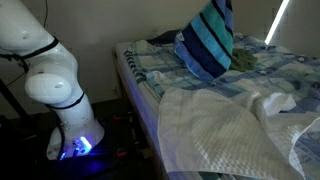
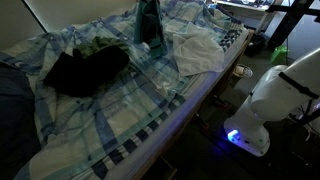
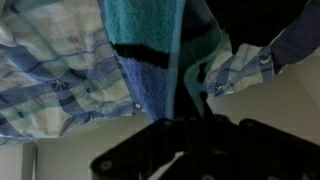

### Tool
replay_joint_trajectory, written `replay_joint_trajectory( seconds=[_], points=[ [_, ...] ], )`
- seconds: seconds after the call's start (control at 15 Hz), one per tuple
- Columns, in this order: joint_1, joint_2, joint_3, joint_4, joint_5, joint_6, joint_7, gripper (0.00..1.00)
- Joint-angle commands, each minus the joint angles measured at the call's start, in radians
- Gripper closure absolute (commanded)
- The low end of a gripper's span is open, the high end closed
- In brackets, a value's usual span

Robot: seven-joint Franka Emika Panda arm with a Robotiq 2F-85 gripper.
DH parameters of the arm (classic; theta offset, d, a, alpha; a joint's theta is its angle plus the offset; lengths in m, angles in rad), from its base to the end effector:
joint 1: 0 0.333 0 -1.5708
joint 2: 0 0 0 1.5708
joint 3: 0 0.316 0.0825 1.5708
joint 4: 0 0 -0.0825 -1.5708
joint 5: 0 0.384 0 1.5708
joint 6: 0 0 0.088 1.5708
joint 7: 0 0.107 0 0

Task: Unfold the blue towel.

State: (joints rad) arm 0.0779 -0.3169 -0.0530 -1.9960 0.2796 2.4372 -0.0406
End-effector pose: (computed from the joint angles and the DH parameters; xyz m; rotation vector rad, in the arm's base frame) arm 0.5082 0.0088 0.6821 -2.6779 0.1075 -1.0660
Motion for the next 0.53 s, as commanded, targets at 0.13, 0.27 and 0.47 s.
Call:
replay_joint_trajectory(
  seconds=[0.13,0.27,0.47],
  points=[
    [-0.032,-0.086,-0.070,-0.052,0.035,0.039,-0.047,0.99],
    [-0.045,-0.103,-0.100,-0.065,0.044,0.041,-0.050,0.99],
    [-0.066,-0.123,-0.136,-0.085,0.045,0.045,-0.046,0.99]
  ],
)
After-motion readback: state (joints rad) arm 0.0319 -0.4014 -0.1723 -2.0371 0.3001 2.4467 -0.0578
